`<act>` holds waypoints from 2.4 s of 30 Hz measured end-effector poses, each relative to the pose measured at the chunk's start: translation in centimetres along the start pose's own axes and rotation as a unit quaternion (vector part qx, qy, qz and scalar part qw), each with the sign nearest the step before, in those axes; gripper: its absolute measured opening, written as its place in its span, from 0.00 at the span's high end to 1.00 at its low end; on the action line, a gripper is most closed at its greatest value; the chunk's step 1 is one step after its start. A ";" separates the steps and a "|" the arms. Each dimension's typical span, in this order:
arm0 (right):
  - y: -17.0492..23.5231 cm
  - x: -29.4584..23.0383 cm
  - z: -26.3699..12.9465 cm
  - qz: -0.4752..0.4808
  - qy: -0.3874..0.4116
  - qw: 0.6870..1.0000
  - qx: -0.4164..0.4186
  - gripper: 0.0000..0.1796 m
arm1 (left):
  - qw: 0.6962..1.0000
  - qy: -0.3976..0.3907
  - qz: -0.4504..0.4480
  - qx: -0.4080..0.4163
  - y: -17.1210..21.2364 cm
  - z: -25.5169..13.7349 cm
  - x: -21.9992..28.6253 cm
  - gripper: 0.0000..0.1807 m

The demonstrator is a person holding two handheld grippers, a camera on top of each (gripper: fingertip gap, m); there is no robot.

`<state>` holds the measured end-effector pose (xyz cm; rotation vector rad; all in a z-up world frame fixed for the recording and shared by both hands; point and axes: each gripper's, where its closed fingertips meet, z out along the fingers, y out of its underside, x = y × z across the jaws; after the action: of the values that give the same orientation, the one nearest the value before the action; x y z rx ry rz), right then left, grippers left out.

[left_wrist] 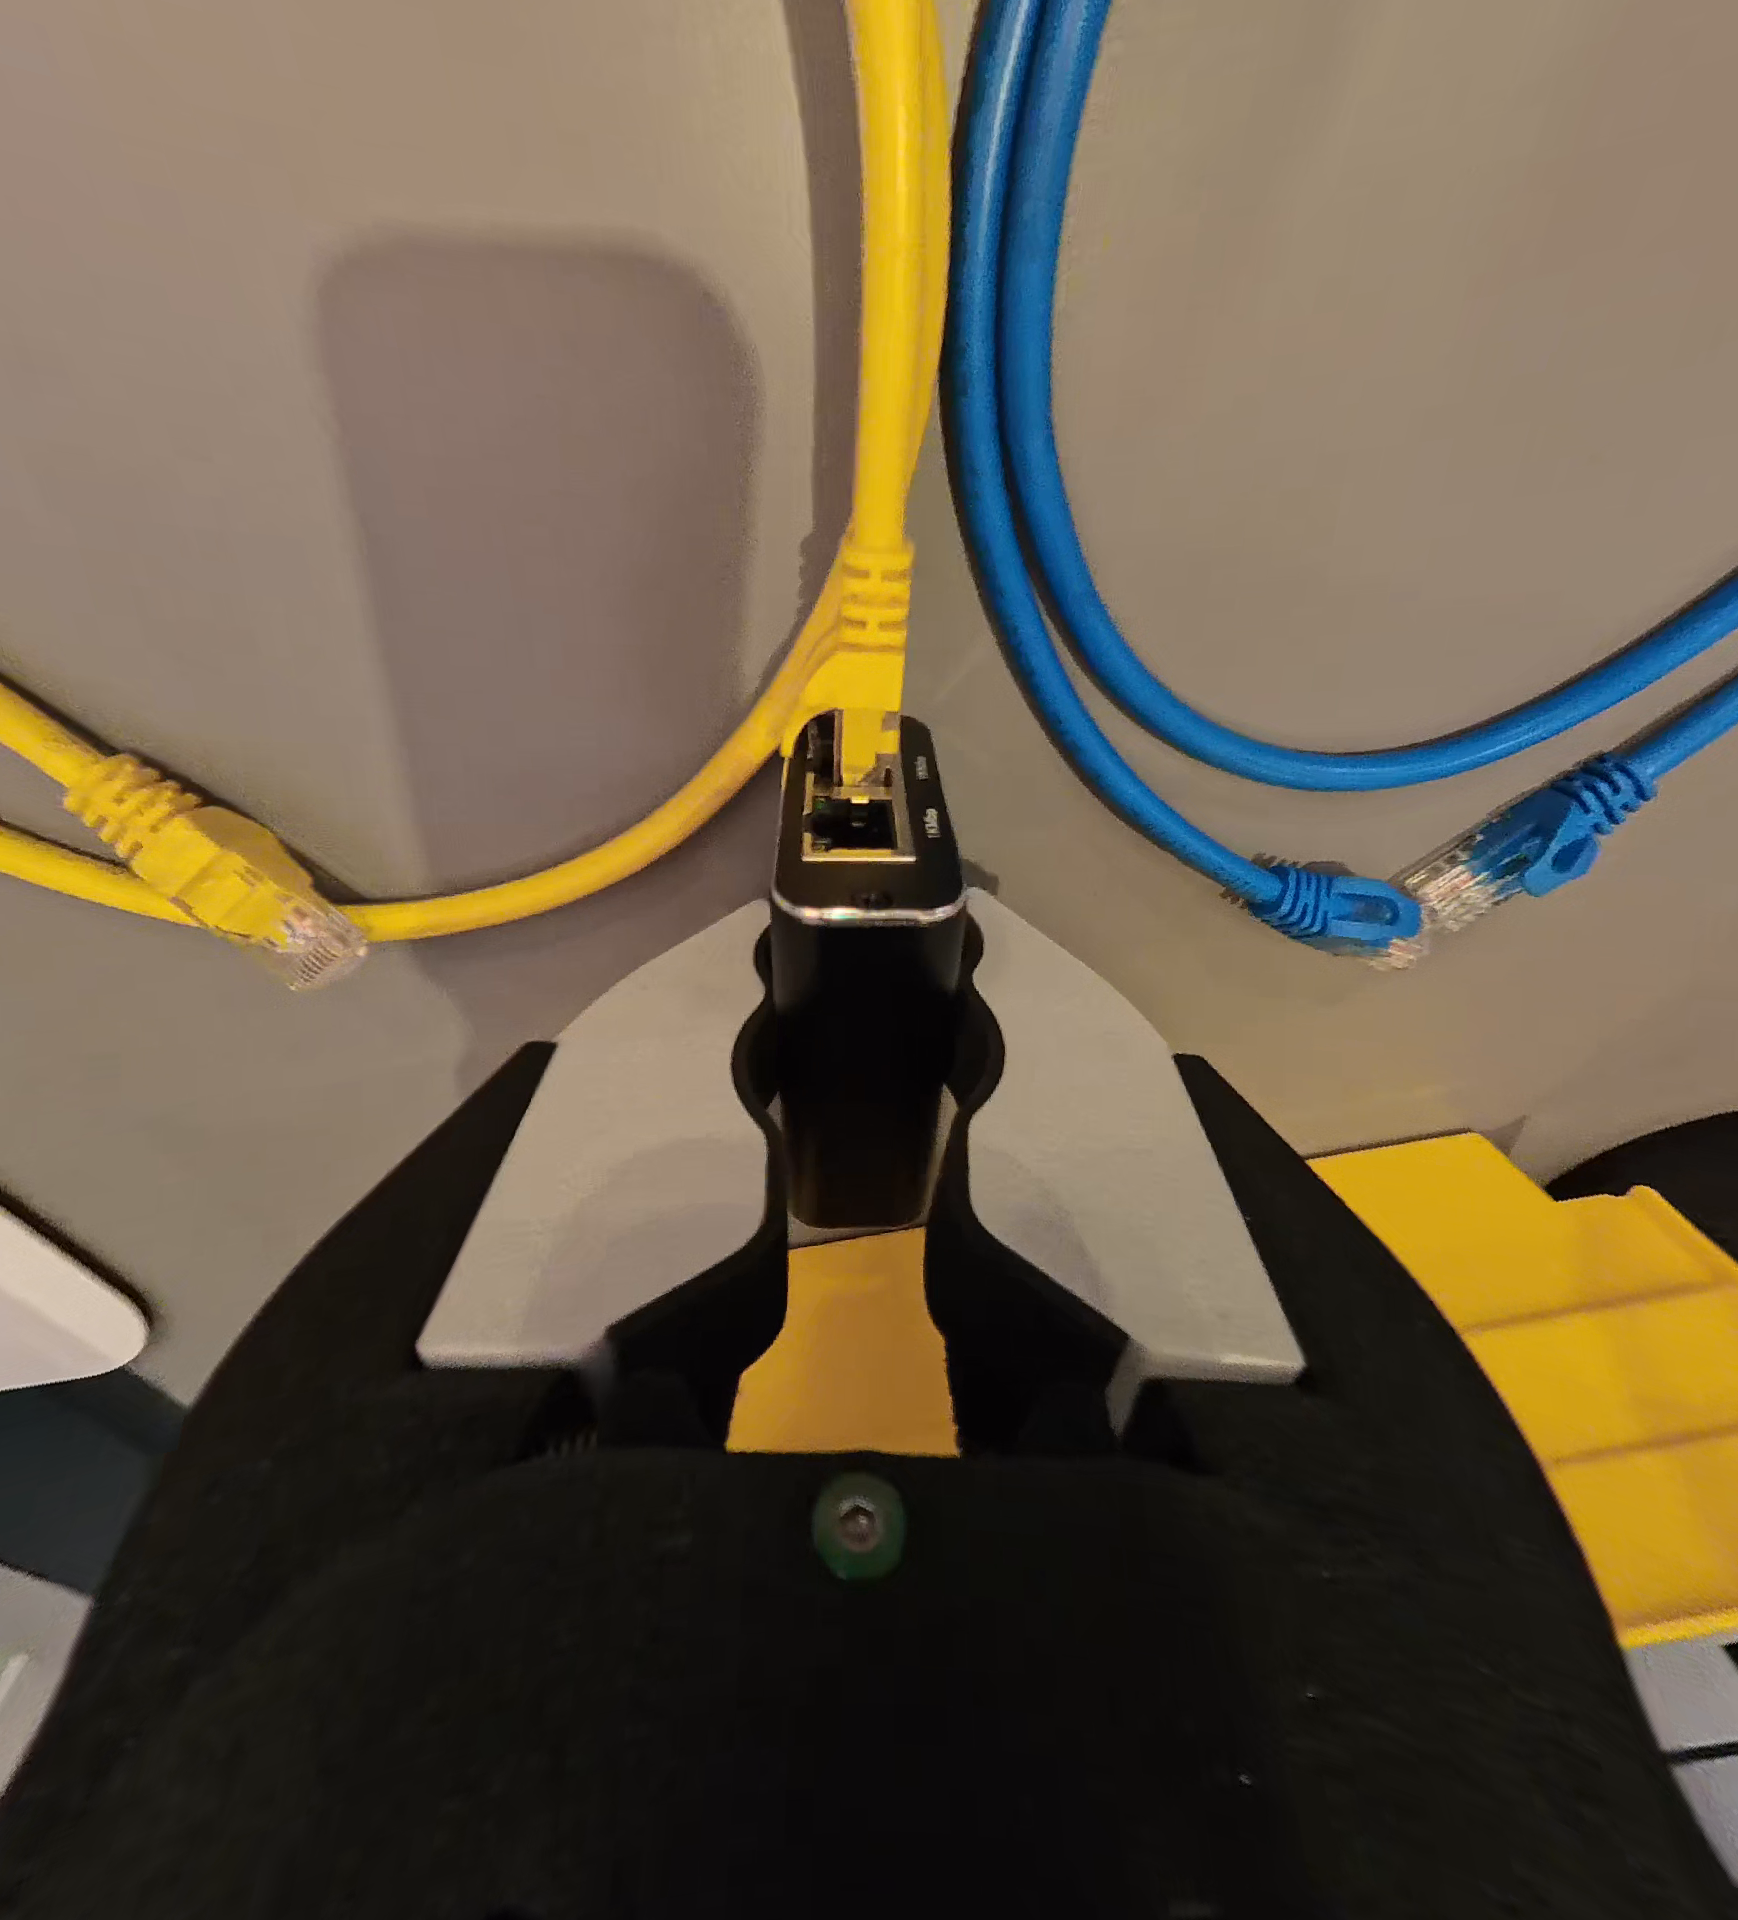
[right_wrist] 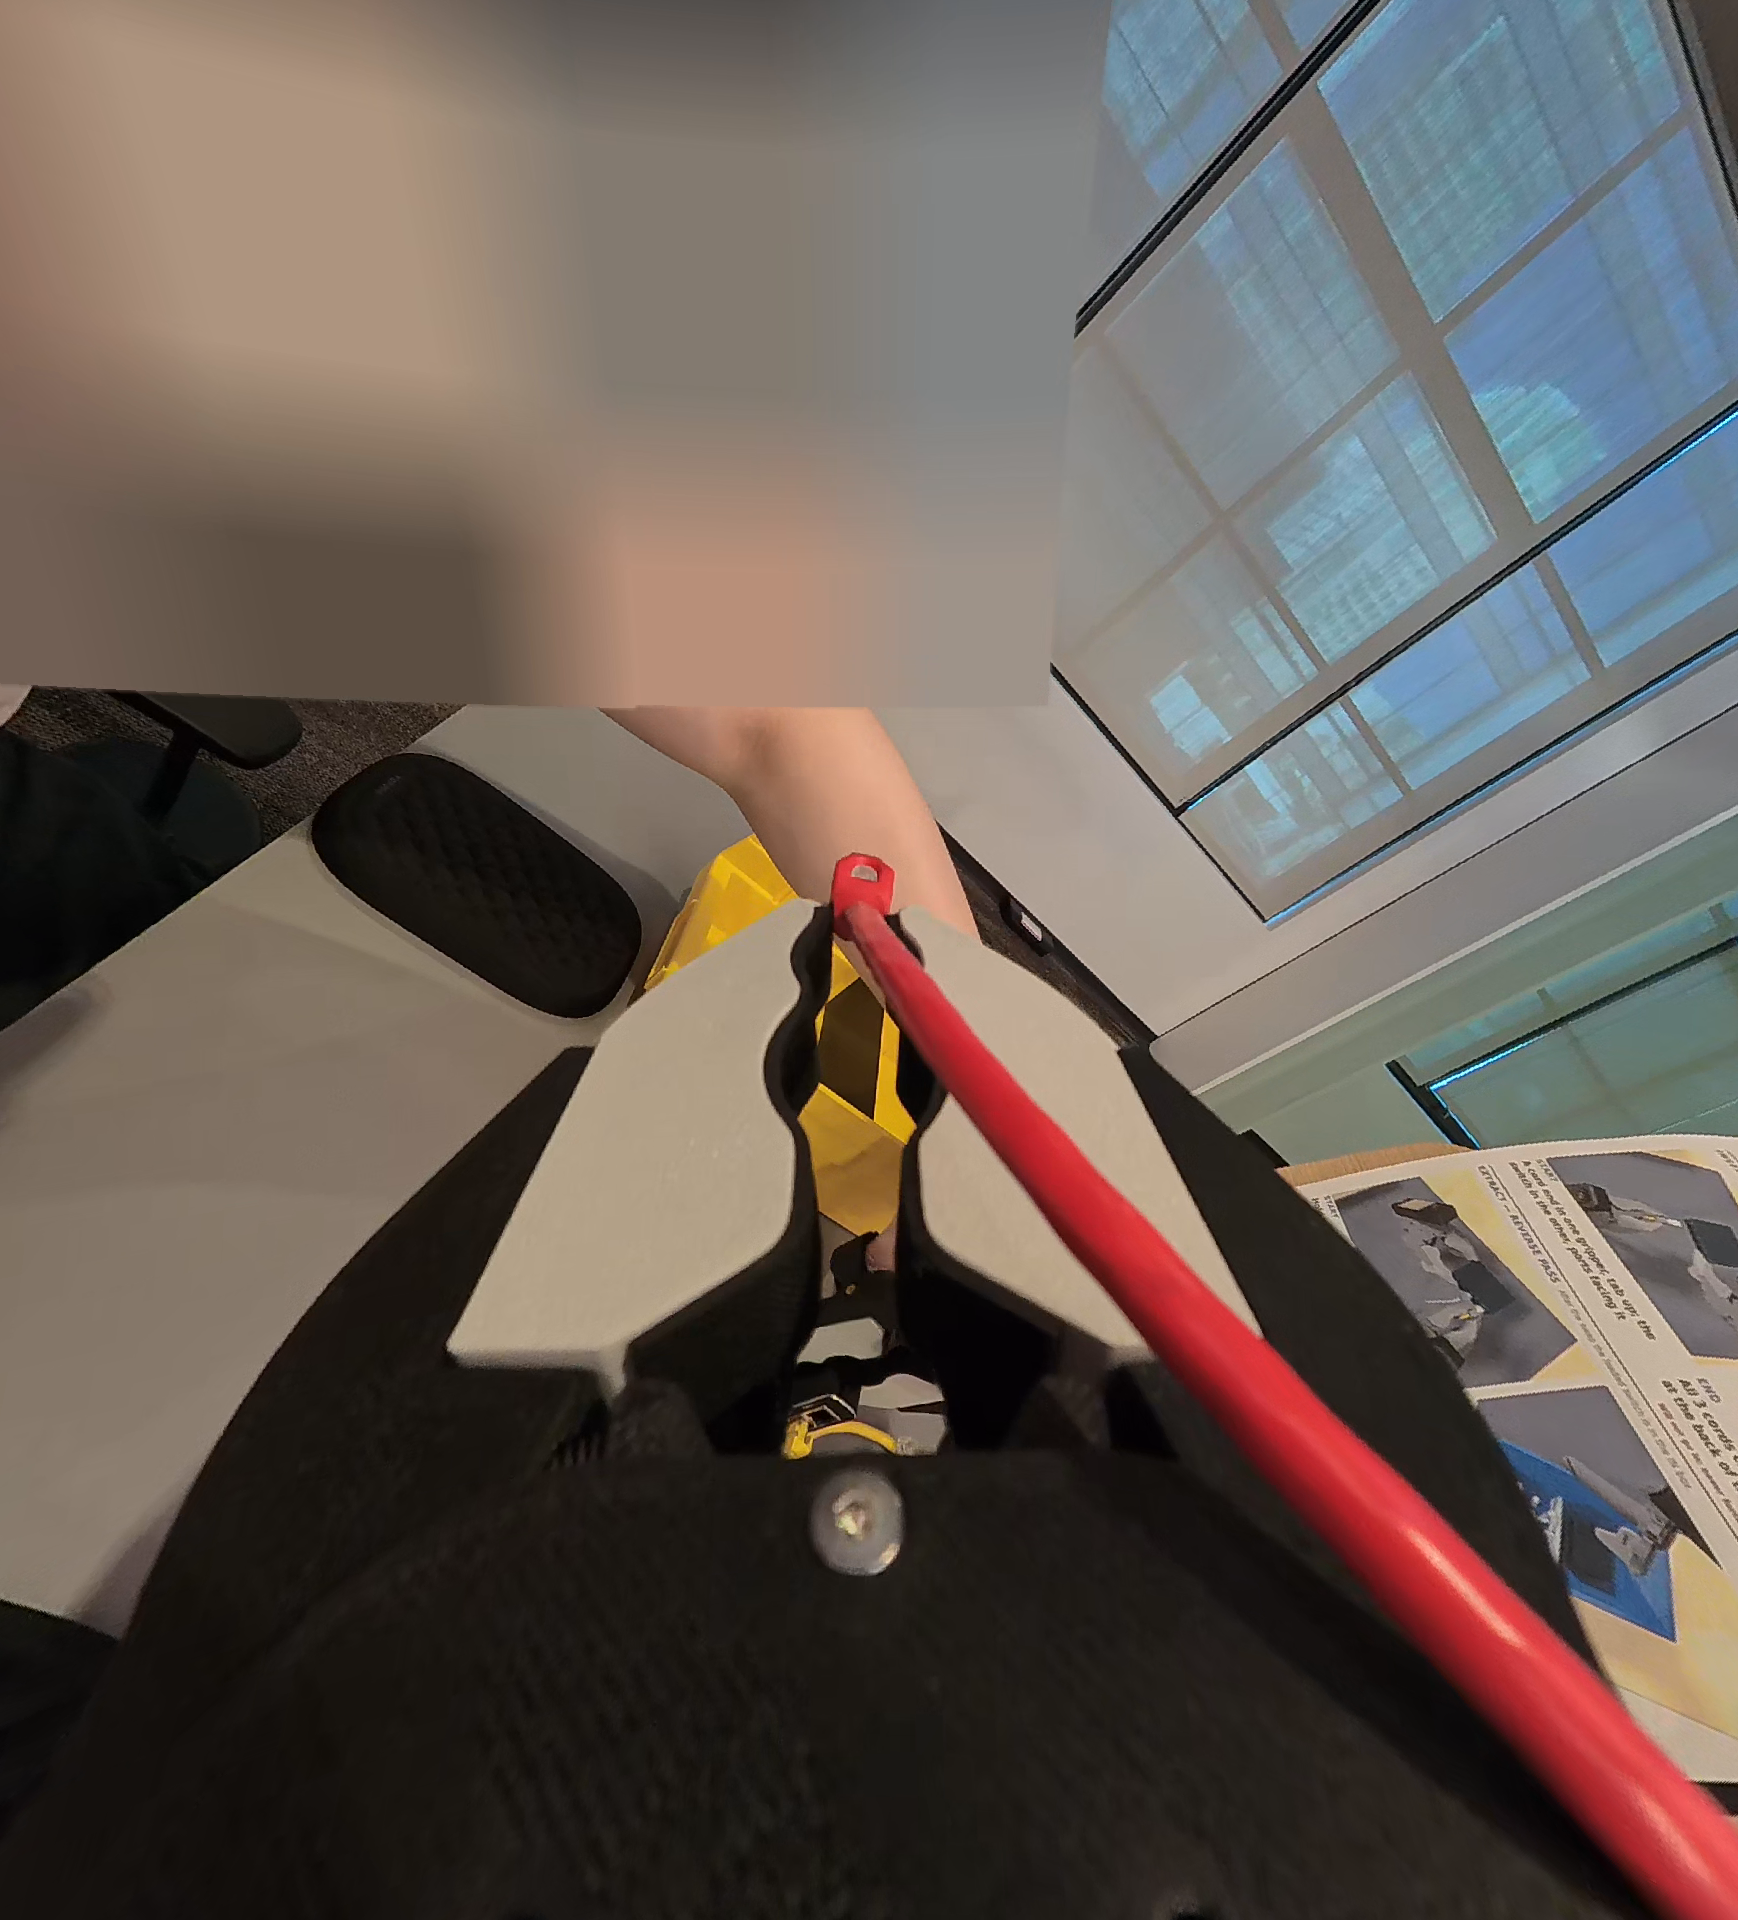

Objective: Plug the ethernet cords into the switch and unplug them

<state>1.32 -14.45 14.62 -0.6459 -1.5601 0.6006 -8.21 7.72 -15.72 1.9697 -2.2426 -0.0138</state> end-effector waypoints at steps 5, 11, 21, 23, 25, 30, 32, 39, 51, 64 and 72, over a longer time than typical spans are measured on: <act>-0.2 -0.1 -0.1 -0.002 0.001 1.000 0.002 0.94 | 1.000 -0.023 0.020 -0.007 0.1 0.1 0.0 0.85; -0.3 -0.1 -0.2 -0.003 0.001 1.000 0.003 0.94 | 0.999 -0.040 0.029 -0.012 0.1 0.1 -0.2 0.85; -0.5 -0.1 -0.5 -0.003 0.002 1.000 0.009 0.94 | 0.996 -0.083 0.037 -0.013 0.5 0.1 -0.5 0.86; -0.5 -0.1 -0.6 -0.003 0.004 1.000 0.009 0.94 | 0.995 -0.093 0.038 -0.011 0.8 0.1 -0.6 0.86; -0.5 0.0 -0.7 -0.004 0.005 1.000 0.010 0.94 | 0.994 -0.107 0.036 -0.001 0.8 -0.3 -0.7 0.86; -0.4 0.1 -0.9 -0.004 0.009 1.000 0.009 0.94 | 0.978 -0.191 0.027 0.078 -0.6 -4.0 -1.6 0.86; -0.3 0.2 -1.0 -0.003 0.012 1.000 0.008 0.94 | 0.964 -0.242 0.030 0.109 -1.0 -6.1 -1.8 0.86; -0.2 1.2 -1.8 0.011 0.037 0.999 0.020 0.95 | 0.892 -0.408 0.019 0.192 -0.8 -12.3 -0.9 0.86; 1.8 1.9 -0.5 0.031 0.042 0.999 -0.004 0.94 | 0.816 -0.574 0.057 0.040 2.9 -15.5 -0.8 0.86; 2.2 7.8 0.1 0.100 0.201 0.974 0.033 0.94 | 0.589 -0.794 0.045 0.144 4.1 -29.1 7.1 0.86; -0.2 7.9 6.6 0.106 0.296 0.945 0.088 0.94 | 0.502 -0.839 0.017 0.208 6.0 -31.6 10.7 0.86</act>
<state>-5.75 -8.97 19.79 -0.7754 -0.8725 0.6249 -11.56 1.05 17.31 2.2879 -3.1481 -2.7547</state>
